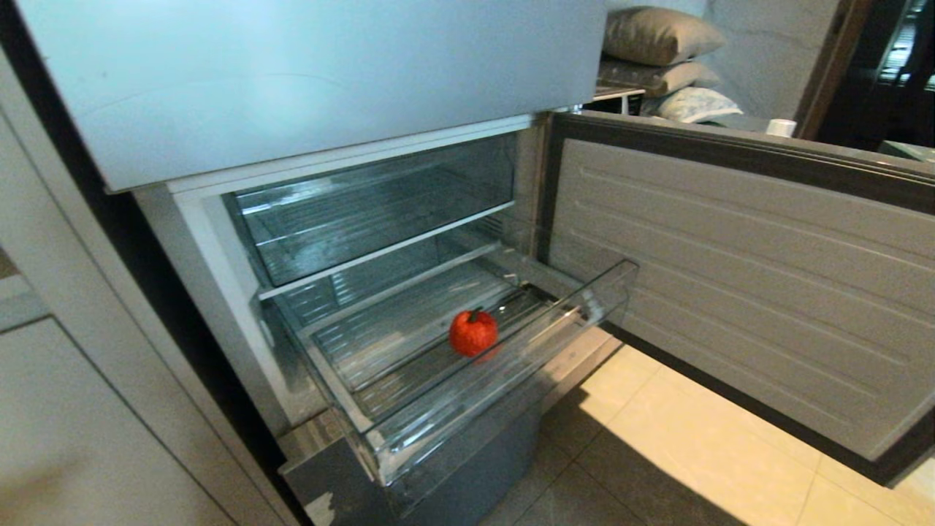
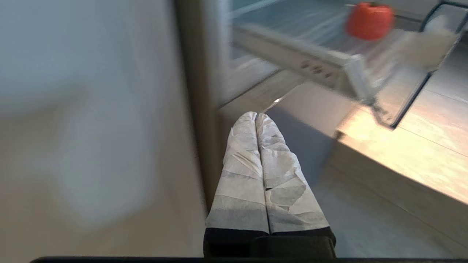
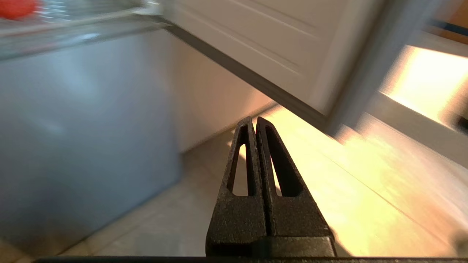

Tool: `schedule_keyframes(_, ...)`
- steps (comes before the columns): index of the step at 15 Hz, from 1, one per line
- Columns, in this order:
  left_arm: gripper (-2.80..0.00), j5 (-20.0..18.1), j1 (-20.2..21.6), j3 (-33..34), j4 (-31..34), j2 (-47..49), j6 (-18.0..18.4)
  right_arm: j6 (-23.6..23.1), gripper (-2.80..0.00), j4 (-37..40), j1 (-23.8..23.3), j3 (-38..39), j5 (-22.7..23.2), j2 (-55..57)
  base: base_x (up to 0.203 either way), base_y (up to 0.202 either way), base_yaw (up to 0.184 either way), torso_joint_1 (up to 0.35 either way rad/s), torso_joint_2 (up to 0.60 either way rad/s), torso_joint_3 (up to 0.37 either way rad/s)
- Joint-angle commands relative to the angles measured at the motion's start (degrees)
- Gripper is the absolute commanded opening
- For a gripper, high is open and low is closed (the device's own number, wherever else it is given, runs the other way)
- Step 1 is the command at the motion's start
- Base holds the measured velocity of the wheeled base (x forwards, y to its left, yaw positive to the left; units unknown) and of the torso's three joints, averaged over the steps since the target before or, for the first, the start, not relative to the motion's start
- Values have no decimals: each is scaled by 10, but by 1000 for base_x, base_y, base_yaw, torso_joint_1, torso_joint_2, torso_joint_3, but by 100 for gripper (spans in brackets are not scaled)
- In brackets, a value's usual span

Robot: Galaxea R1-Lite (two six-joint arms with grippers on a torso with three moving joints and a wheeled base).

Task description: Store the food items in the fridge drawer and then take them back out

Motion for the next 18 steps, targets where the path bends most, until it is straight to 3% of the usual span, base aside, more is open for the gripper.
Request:
schedule_keyframes(1,-280,0,0,1,0,1,0,1,-280,0,0,0,0,1,2,5,-183,-2,5,2)
schedule_keyframes(8,-280,0,0,1,-1,1,0,4,-280,0,0,0,-1,1,0,8,-162,2,2,2)
schedule_keyframes(18,-280,0,0,1,-1,1,0,2,-280,-2,0,0,-1,1,0,0,-6,0,0,0)
